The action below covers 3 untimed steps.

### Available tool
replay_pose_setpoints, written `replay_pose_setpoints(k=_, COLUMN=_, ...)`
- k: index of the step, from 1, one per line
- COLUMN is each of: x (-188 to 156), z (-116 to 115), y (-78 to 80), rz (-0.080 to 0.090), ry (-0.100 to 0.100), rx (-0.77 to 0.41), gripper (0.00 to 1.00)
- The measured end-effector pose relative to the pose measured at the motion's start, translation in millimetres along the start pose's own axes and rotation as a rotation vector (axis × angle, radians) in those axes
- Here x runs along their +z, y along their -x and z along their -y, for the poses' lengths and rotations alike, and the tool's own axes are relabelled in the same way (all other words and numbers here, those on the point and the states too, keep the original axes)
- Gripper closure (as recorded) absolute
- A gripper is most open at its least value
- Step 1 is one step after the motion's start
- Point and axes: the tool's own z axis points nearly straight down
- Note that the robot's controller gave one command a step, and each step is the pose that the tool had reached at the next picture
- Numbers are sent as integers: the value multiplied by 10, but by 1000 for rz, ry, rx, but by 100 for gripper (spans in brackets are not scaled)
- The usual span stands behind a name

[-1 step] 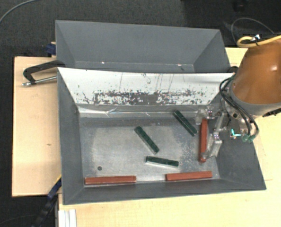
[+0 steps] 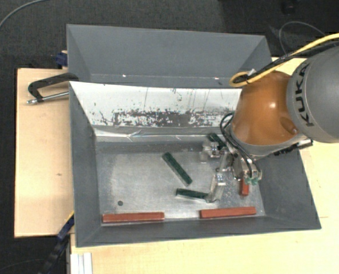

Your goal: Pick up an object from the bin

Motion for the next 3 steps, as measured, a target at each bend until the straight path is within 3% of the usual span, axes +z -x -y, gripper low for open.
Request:
replay_pose_setpoints(k=1, x=586, z=-47, y=-115, rz=4, ry=-3, rx=-188, gripper=0)
replay_pose_setpoints(k=2, x=579, z=-45, y=-110, rz=6, ry=-4, rx=-189, gripper=100)
replay_pose_setpoints(k=3, x=-1279, z=-869, y=38, rz=19, ry=-7, rx=-795, gripper=100)
